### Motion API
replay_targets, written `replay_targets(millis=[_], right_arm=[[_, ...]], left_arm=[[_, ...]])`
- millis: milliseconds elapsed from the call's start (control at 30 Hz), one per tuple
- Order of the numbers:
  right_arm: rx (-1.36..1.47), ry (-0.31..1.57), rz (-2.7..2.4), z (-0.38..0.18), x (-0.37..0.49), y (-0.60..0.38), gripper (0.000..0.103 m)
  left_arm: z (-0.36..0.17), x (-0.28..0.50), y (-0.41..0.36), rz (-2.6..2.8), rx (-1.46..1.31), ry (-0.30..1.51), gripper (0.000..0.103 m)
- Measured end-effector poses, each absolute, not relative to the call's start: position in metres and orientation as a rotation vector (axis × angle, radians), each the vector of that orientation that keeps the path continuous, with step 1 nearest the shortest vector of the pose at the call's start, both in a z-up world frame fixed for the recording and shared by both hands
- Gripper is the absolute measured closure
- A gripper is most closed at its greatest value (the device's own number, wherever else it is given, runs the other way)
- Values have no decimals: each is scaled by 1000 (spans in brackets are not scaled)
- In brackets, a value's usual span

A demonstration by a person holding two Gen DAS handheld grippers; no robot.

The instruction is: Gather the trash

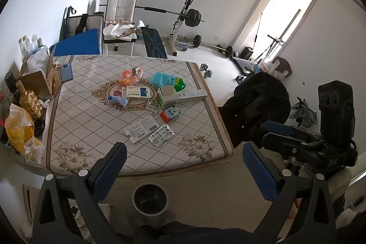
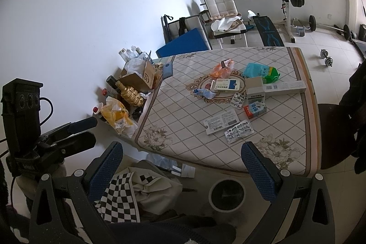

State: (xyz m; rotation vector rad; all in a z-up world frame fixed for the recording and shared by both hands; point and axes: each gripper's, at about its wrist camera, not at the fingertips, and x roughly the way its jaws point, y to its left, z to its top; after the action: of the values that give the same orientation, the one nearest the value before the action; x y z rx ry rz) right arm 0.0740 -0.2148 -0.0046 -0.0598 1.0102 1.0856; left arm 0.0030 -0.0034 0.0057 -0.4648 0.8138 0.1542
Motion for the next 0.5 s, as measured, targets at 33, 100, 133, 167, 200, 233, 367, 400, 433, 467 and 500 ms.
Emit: replay_targets(millis=[33, 100, 133, 167, 200, 233, 367, 400, 433, 467, 500], right_arm=[[-60, 1010, 1086, -5, 74, -215, 0], [-62, 1009, 1087, -4, 74, -213, 0], [-61, 1010, 1088, -4, 74, -211, 0], [-61, 1011, 1088, -4, 74, -211, 0], [-60, 1010, 1087, -4, 74, -213, 0], [-59, 1010, 1087, -4, 74, -212, 0], [-58, 1011, 1088, -5, 75, -213, 0], [-58, 1012, 1087, -5, 74, -214, 0], [-59, 1012, 1086, -5, 74, -212, 0], [-59, 1013, 1086, -5, 74, -211, 0], [-57, 1014, 1086, -5, 74, -211, 0]], left_arm=[[6, 3, -3, 154, -465, 814, 0], [6, 3, -3, 154, -467, 814, 0], [7, 4, -4, 154, -467, 814, 0], [6, 3, -4, 151, -466, 814, 0], [6, 3, -4, 151, -466, 814, 0], [6, 3, -4, 152, -465, 814, 0], [6, 3, -4, 152, -466, 814, 0], [6, 3, -3, 150, -468, 814, 0], [6, 3, -3, 150, -468, 813, 0], [6, 3, -4, 150, -468, 815, 0], [6, 3, -4, 150, -469, 815, 0]])
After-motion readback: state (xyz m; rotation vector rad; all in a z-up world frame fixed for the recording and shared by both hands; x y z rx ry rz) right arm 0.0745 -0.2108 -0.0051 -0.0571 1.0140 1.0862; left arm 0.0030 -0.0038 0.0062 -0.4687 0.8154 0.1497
